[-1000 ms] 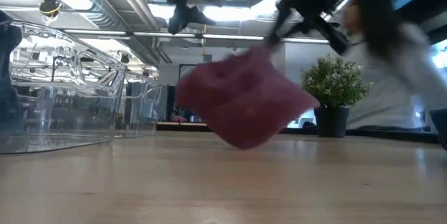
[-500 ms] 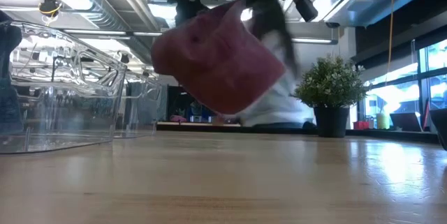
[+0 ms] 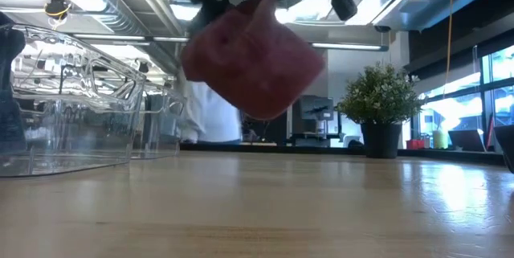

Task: Pick & Place hat
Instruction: Put the red cap into the top transparent bin

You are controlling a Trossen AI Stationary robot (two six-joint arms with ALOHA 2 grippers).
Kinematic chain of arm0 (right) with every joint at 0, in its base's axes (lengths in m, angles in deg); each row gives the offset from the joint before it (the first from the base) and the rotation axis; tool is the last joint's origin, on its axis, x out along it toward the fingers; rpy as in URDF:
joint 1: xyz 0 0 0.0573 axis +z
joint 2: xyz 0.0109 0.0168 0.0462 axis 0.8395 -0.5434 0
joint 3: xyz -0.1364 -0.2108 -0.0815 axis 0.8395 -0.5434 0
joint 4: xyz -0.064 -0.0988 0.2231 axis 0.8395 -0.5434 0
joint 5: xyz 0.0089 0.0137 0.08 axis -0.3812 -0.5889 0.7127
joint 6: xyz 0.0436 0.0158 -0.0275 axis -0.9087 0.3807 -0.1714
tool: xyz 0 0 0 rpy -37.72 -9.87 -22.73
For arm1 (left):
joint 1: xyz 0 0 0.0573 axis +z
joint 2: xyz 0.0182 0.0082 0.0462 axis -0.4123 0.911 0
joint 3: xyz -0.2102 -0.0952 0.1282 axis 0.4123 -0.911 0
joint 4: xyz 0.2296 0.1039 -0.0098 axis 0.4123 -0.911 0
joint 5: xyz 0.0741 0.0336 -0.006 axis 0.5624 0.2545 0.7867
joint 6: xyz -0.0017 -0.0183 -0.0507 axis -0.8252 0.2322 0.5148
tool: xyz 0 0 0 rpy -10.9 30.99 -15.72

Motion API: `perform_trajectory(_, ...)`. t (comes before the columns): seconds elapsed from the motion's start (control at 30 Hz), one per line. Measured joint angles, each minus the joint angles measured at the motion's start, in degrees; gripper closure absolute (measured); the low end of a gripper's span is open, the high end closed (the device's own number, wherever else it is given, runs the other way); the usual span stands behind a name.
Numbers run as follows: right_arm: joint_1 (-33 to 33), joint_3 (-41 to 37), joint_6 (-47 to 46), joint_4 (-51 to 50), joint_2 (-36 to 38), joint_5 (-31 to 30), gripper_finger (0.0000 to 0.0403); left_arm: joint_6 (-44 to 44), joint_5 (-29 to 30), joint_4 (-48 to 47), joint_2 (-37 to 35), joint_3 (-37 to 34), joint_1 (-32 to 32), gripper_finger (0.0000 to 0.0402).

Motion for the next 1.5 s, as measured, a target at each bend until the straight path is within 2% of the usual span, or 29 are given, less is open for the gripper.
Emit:
perform_trajectory(0.23, -0.04, 0.0, 0.38, 0.62, 0.0, -0.01, 0.0391, -2.45, 1.45, -6.09, 0.0, 0.0, 0.0, 0.0207)
perform_trajectory(0.37, -0.04, 0.0, 0.36, 0.61, 0.0, -0.01, 0.0391, -2.83, 1.5, -3.54, 0.0, 0.0, -0.13, 0.0222)
perform_trajectory(0.73, -0.04, 0.0, -2.39, 0.61, 0.0, -0.01, 0.039, -3.62, 1.49, -4.05, 0.0, 0.0, -0.18, 0.0322)
perform_trajectory(0.9, -0.02, 0.0, -2.68, 0.63, 0.0, 0.0, 0.0362, -4.92, 1.49, -4.08, 0.0, 0.0, -0.07, 0.0372)
perform_trajectory(1.1, 0.02, 0.0, -3.65, 0.97, 0.0, 0.0, 0.0343, -1.22, 1.46, -4.07, 0.0, 0.0, 0.24, 0.0373)
perform_trajectory(1.3, 0.0, 0.0, -11.02, 1.02, 0.0, -0.03, 0.0315, 2.15, 1.46, -4.31, -0.27, 0.29, 1.76, 0.0373)
perform_trajectory(1.5, 0.22, 0.0, -22.27, 0.99, 0.0, -0.41, 0.0288, 3.68, 1.51, -4.1, -0.6, 0.39, 3.5, 0.0373)
